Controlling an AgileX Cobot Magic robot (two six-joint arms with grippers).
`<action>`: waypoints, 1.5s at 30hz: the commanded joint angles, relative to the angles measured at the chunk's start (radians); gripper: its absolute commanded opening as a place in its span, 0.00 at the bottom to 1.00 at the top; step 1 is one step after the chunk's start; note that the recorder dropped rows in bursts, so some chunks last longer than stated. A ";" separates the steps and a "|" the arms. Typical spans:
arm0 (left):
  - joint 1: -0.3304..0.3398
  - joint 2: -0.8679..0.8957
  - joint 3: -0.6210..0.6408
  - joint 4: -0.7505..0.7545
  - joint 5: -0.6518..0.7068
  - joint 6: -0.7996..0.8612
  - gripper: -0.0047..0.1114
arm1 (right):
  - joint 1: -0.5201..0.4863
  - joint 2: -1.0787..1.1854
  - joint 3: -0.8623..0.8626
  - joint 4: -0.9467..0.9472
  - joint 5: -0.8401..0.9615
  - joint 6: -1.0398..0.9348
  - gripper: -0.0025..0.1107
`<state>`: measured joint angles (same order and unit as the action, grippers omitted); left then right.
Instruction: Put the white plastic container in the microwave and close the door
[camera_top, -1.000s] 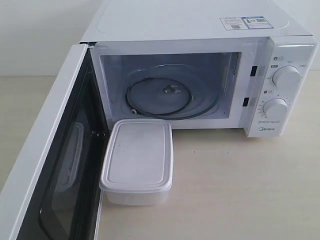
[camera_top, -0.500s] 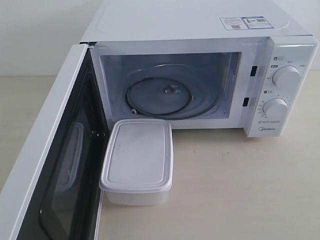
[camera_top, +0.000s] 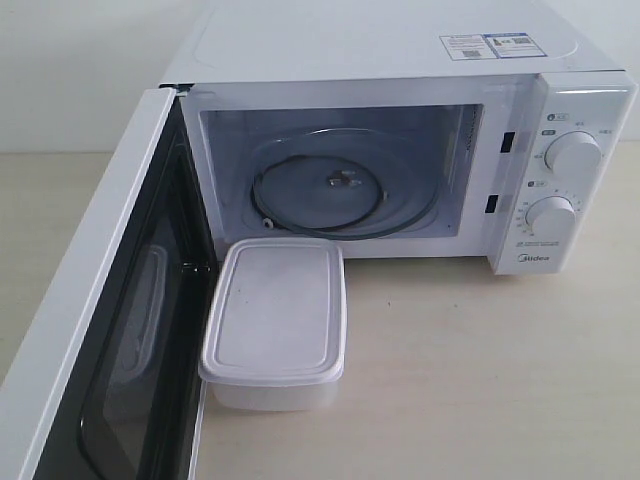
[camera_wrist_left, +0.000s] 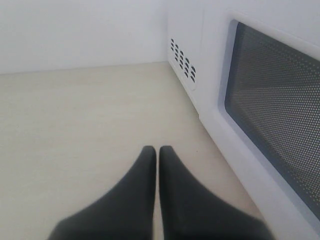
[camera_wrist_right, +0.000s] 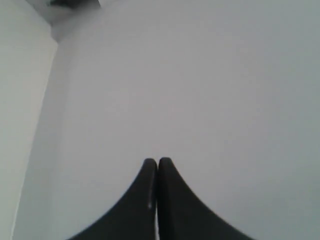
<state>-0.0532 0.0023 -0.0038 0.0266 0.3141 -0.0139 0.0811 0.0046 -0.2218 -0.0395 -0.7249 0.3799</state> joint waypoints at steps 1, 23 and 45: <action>0.002 -0.002 0.004 0.001 0.000 0.004 0.07 | -0.003 0.160 -0.274 -0.010 0.725 0.014 0.02; 0.002 -0.002 0.004 0.001 0.000 0.004 0.07 | -0.002 1.013 -0.406 0.529 1.328 -0.511 0.02; 0.002 -0.002 0.004 0.001 0.000 0.004 0.07 | -0.002 1.703 -0.462 1.670 1.702 -1.749 0.02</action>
<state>-0.0532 0.0023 -0.0038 0.0266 0.3141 -0.0139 0.0811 1.6430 -0.6494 1.5713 0.8736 -1.3039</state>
